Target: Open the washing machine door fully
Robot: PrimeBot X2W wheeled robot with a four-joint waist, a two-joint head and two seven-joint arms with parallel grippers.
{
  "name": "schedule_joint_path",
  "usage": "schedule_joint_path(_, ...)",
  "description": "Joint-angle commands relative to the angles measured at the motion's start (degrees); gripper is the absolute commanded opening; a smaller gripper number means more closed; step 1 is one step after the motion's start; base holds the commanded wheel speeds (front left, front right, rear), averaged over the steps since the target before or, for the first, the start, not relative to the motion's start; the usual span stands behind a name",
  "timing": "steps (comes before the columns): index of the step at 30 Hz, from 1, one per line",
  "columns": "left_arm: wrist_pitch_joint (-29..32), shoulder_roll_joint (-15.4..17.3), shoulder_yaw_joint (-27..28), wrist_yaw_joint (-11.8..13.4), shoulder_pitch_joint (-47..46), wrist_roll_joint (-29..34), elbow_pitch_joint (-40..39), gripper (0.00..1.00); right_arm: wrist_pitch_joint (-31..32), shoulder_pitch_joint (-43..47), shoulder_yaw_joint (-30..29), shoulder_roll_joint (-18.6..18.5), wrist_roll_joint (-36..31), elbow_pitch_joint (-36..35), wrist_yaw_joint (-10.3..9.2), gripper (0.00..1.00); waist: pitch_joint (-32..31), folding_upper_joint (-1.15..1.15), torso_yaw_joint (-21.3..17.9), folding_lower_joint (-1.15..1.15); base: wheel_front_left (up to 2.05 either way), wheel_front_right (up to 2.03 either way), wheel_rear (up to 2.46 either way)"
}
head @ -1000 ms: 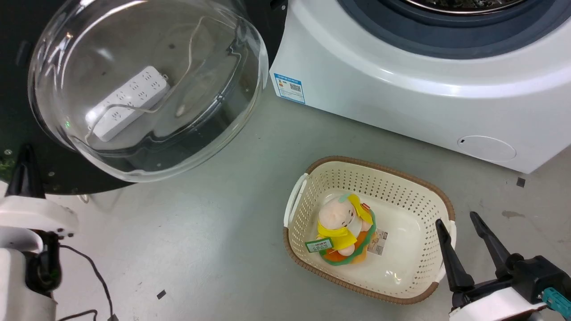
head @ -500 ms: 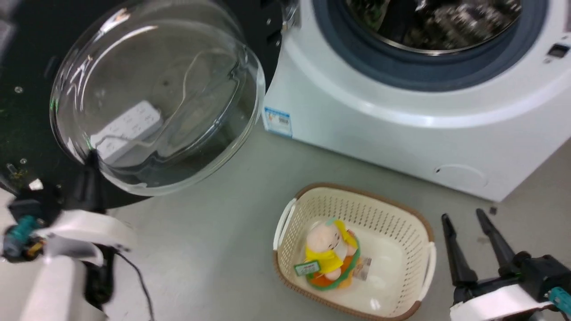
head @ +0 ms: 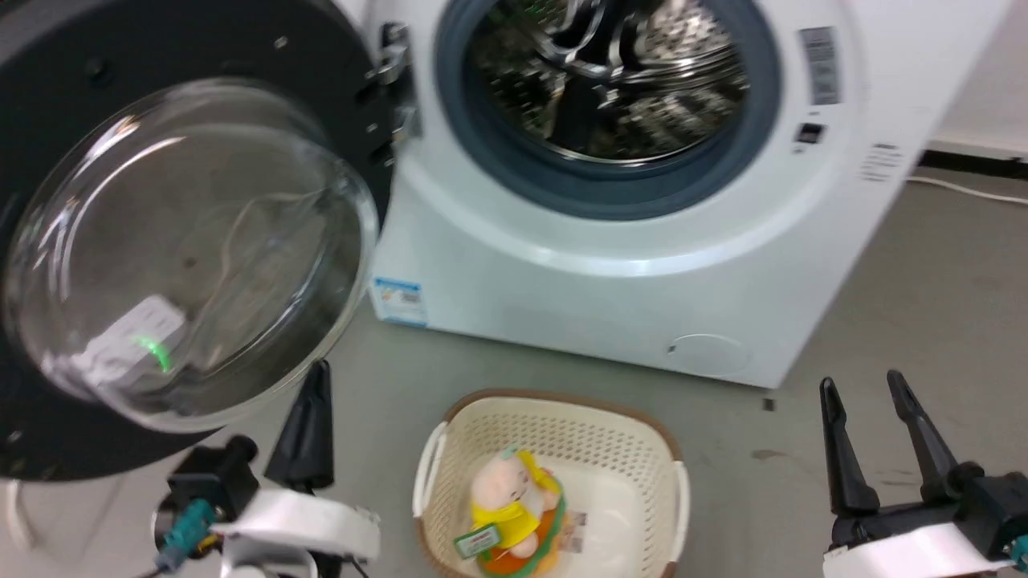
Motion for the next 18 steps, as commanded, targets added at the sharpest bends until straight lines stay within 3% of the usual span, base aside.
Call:
schedule_joint_path(1, -0.29, -0.42, -0.53, -0.05, 1.49, 0.87, -0.75, 0.00, -0.25, 0.99, -0.26, 0.59, -0.51, -0.38, 0.06, 1.00, -2.03, 0.00, -3.24, 0.01, 0.00, 0.00, 0.00)
schedule_joint_path(7, -0.30, -1.83, -1.74, -0.10, 4.92, 3.48, -1.56, 0.00, -0.26, 2.67, -1.00, 1.36, -1.28, 0.46, 0.06, 1.00, -2.76, 0.00, -7.02, 0.01, 0.00, 0.00, 0.00)
schedule_joint_path(8, -0.30, -2.00, -1.85, 0.04, 5.36, 3.98, -1.59, 0.06, -0.26, 2.84, -1.08, 1.44, -1.44, 0.67, 0.06, 1.00, -2.77, 0.00, -7.48, 0.01, 0.00, 0.00, 0.00)
schedule_joint_path(9, -0.31, -2.21, -1.88, 0.27, 5.80, 4.35, -1.49, 0.49, -0.26, 2.98, -1.21, 1.53, -1.48, 0.80, 0.06, 1.00, -2.74, 0.00, -7.87, 0.01, 0.00, 0.00, 0.00)
schedule_joint_path(10, -0.31, -2.42, -1.96, 0.50, 6.25, 4.55, -1.11, 1.00, -0.26, 3.07, -1.25, 1.61, -1.45, 0.88, 0.06, 1.00, -2.73, 0.00, -8.25, 0.01, 0.00, 0.00, 0.00)
schedule_joint_path(18, -0.31, -3.16, -1.80, 1.37, 7.44, 7.90, -1.45, 1.00, -0.26, 3.29, -1.09, 2.01, -1.41, 1.12, 0.06, 1.00, -2.30, 0.00, -9.79, 0.01, 0.00, 0.00, 0.00)
